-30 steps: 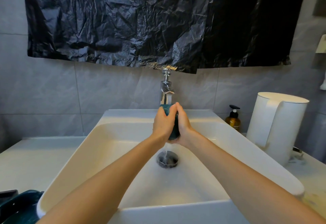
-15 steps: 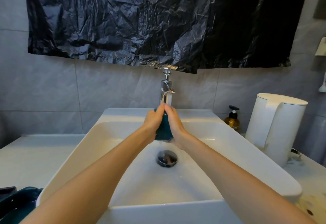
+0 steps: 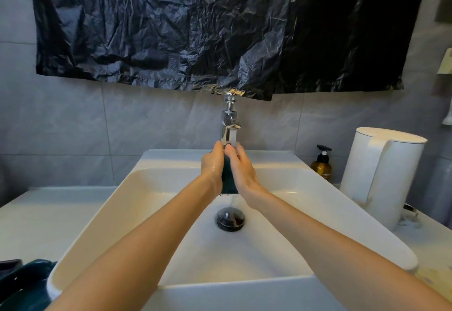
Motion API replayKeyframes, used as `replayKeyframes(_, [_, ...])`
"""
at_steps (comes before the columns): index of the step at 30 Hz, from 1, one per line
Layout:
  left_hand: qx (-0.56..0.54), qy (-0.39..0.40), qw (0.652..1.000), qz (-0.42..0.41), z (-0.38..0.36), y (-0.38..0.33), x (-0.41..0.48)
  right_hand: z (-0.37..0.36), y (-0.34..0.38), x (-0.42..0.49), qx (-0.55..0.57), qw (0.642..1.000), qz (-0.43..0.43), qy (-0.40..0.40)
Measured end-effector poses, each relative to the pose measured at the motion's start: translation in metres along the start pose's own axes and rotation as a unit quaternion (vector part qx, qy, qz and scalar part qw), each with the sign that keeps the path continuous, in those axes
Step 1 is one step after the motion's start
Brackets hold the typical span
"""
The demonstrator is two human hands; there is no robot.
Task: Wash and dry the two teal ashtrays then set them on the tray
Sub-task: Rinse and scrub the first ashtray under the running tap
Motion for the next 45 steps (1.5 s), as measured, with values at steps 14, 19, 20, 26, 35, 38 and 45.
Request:
replayKeyframes(14, [-0.023, 0.029, 0.999, 0.028, 0.008, -0.007, 0.008, 0.005, 0.000, 0.001, -0.095, 0.983, 0.154, 0.030])
replayKeyframes(19, [0.005, 0.001, 0.998, -0.067, 0.000, -0.011, -0.003, 0.005, 0.009, 0.000, -0.004, 0.988, 0.151, 0.003])
replayKeyframes(20, [0.003, 0.004, 0.997, -0.074, -0.001, -0.010, -0.004, 0.004, 0.009, 0.001, 0.010, 0.992, 0.123, 0.008])
replayKeyframes(26, [0.066, 0.006, 0.990, -0.123, -0.002, 0.016, -0.002, 0.007, 0.007, -0.003, 0.145, 0.968, -0.202, 0.035])
replayKeyframes(35, [0.074, 0.047, 0.990, -0.113, -0.003, 0.013, 0.002, 0.004, 0.004, 0.004, 0.116, 0.977, -0.174, 0.051])
replayKeyframes(38, [0.002, 0.034, 0.999, -0.011, 0.001, 0.005, 0.009, 0.000, 0.001, 0.003, -0.004, 0.998, -0.053, 0.046])
replayKeyframes(45, [0.053, 0.027, 0.997, -0.050, -0.007, 0.013, 0.014, 0.006, 0.000, 0.000, 0.055, 0.992, -0.085, 0.079])
Point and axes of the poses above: each hand's wrist, its own x-axis towards the middle knuckle, its own z-axis out of the back of the hand, y = z × x, the point moved 1 cm from there along x, towards the middle knuckle, and after that the axes turned 7 degrees about z, right-handed, at the moved point
